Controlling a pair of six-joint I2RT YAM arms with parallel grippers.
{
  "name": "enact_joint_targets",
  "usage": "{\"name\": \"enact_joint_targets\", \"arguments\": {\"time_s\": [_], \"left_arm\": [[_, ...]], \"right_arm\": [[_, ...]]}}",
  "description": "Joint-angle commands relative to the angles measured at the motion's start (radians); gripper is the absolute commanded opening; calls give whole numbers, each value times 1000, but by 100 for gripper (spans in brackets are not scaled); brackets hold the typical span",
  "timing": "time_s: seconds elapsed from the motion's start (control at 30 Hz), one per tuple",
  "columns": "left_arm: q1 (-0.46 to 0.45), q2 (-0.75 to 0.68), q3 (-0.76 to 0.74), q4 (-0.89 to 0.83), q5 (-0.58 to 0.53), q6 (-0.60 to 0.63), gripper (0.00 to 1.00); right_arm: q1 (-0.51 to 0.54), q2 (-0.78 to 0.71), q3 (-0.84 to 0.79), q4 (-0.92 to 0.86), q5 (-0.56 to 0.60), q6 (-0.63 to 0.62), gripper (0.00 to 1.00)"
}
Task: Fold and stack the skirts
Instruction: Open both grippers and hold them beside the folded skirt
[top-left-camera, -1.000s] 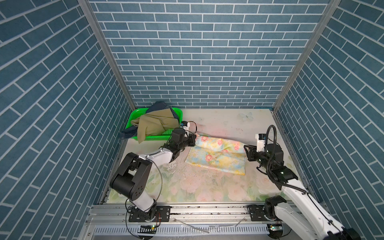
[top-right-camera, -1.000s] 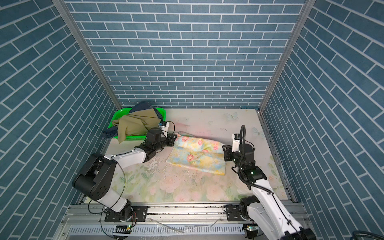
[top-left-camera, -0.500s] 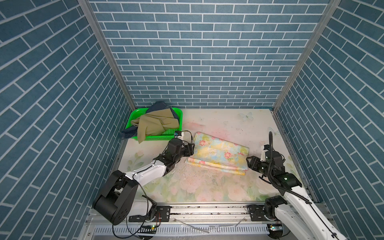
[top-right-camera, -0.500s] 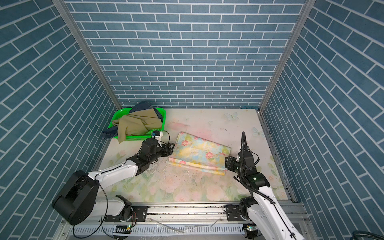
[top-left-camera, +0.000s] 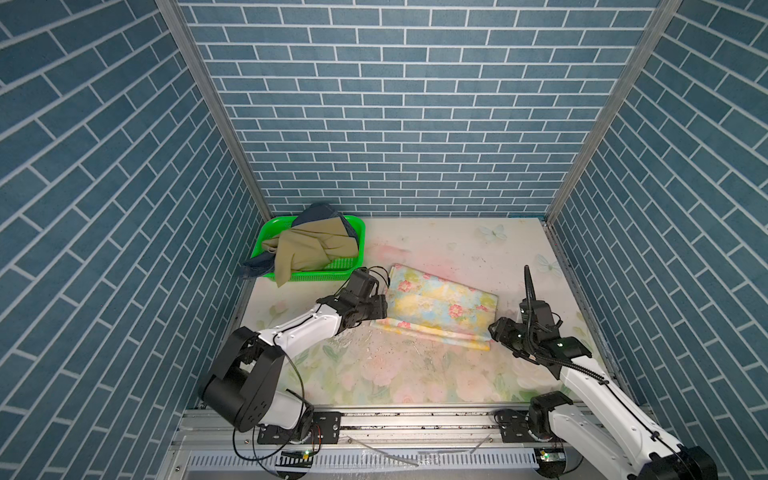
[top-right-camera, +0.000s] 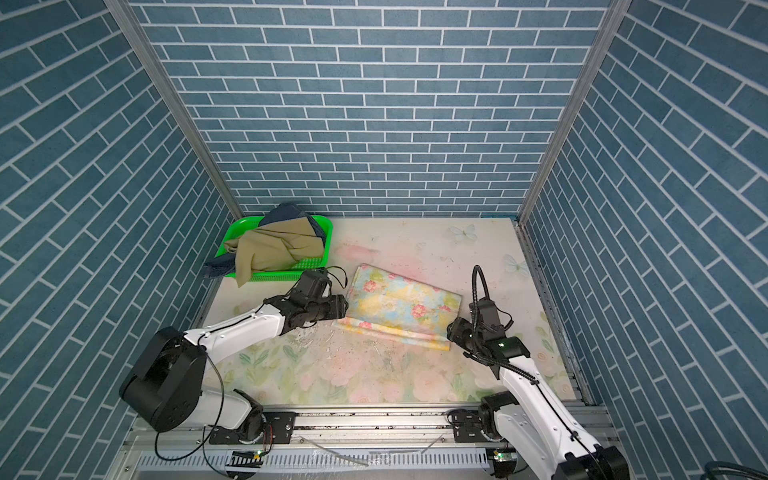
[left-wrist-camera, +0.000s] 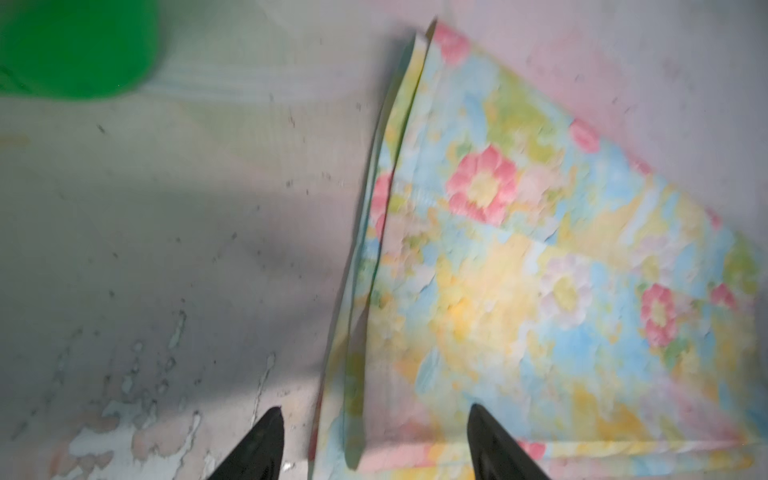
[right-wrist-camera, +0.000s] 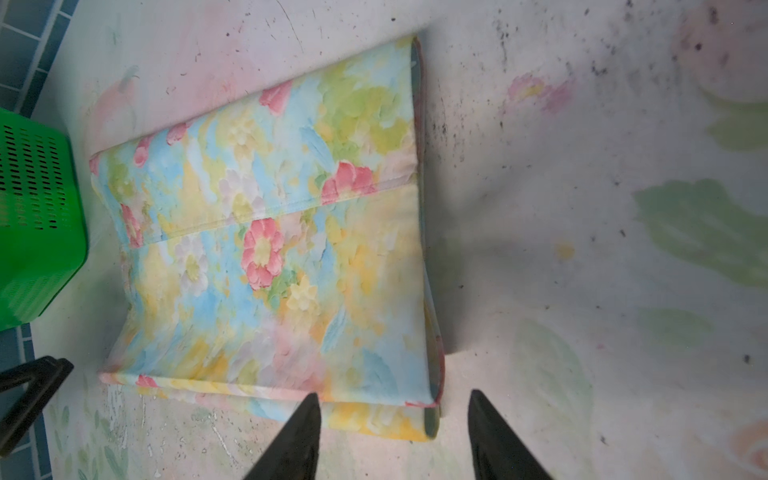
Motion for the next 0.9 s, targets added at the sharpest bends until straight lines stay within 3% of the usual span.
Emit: {"name": "enact_joint_targets", "arguments": {"time_s": [0.0,0.5,0.87], "left_arm": [[-17,19,12,-87,33,-41,68],[-43,79,56,-66,6,-73,59],[-50,83,88,-90,2,-76,59]], "right_arm": [[4,18,-10,17,-8,44,55],[5,70,-33,59,-17,36,39],[5,114,-44,60,-16,8,37]]}}
